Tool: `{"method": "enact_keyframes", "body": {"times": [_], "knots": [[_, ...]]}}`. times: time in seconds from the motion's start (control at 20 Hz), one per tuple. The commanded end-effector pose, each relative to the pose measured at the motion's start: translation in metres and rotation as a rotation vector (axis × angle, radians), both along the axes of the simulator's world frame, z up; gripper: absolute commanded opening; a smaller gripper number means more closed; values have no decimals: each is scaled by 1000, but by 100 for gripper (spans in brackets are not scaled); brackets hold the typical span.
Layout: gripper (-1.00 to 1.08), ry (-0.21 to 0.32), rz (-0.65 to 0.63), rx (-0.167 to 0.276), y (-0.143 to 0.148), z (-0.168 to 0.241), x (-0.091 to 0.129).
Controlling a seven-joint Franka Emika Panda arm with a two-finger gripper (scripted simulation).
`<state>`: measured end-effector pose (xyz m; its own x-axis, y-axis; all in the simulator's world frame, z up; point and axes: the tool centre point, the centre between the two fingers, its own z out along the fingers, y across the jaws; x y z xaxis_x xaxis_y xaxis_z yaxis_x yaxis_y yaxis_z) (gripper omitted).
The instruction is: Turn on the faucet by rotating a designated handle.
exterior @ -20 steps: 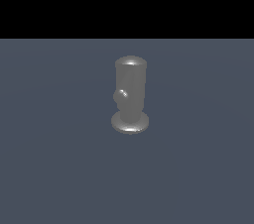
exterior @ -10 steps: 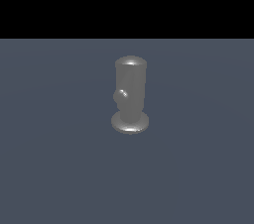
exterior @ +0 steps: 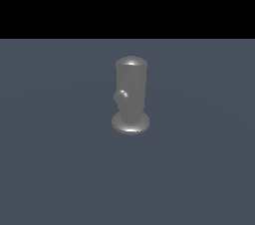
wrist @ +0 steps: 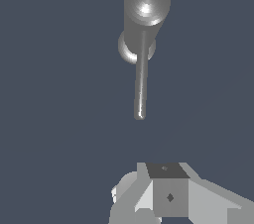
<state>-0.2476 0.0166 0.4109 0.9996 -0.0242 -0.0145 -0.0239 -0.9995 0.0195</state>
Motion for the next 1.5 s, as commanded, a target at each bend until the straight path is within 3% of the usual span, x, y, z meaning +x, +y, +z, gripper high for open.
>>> {"method": "enact_keyframes", "body": {"times": [0.0,0.8,1.45], "knots": [[-100,-2,-7,2,4,-21,1],[-100,-12,-48,14,29,-148,13],[-100,-15,-60,19,39,-190,21]]}}
